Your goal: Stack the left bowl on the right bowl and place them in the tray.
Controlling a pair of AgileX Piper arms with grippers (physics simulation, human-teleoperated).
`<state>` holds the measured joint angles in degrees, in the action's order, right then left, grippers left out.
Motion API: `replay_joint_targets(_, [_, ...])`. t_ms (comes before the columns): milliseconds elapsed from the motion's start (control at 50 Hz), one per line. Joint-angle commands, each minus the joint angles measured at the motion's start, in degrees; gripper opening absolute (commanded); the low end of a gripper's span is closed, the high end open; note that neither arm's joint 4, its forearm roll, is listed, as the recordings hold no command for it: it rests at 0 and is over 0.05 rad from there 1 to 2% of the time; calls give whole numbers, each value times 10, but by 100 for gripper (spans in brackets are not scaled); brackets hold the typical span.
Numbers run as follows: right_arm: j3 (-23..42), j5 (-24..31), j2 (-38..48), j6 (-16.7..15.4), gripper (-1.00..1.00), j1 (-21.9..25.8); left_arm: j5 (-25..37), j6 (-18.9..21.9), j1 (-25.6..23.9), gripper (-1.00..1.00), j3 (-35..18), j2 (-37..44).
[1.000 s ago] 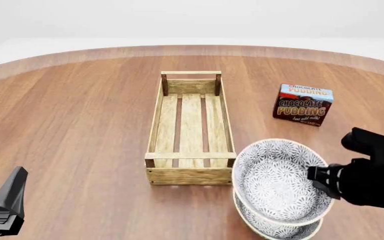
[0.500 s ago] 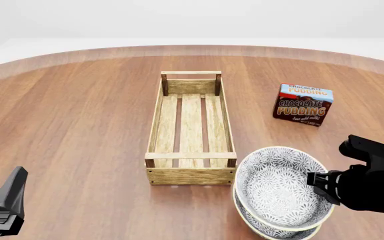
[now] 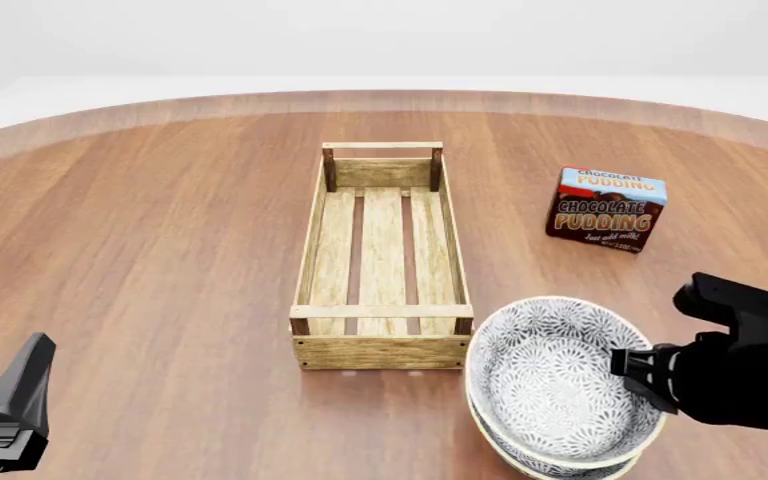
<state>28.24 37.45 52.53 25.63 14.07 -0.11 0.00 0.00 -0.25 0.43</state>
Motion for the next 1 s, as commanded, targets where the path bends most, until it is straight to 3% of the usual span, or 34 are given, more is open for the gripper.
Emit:
replay_joint_targets(20, [3, 3, -1, -3, -100, 1, 0, 0, 0, 100, 0, 0])
replay_joint_targets(100, [5, 6, -3, -5, -100, 0, 0, 0, 0, 100, 0, 0])
replay_joint_targets(120, [9, 8, -5, -7, 100, -4, 0, 0, 0, 100, 0, 0])
replay_joint_targets(320, [33, 34, -15, -15, 100, -7, 0, 0, 0, 100, 0, 0])
replay_joint_targets(460, [97, 106, -53, -30, 100, -6, 0, 0, 0, 100, 0, 0])
replay_joint_targets(560, [101, 120, -64, -37, 100, -13, 0, 0, 0, 100, 0, 0])
replay_joint_targets(720, [73, 107, -69, -26, 100, -17, 0, 0, 0, 100, 0, 0])
replay_joint_targets(860, [37, 81, -66, 9, 100, -2, 0, 0, 0, 100, 0, 0])
replay_joint_targets(1000, [12, 50, -49, 22, 100, 0, 0, 0, 0, 100, 0, 0])
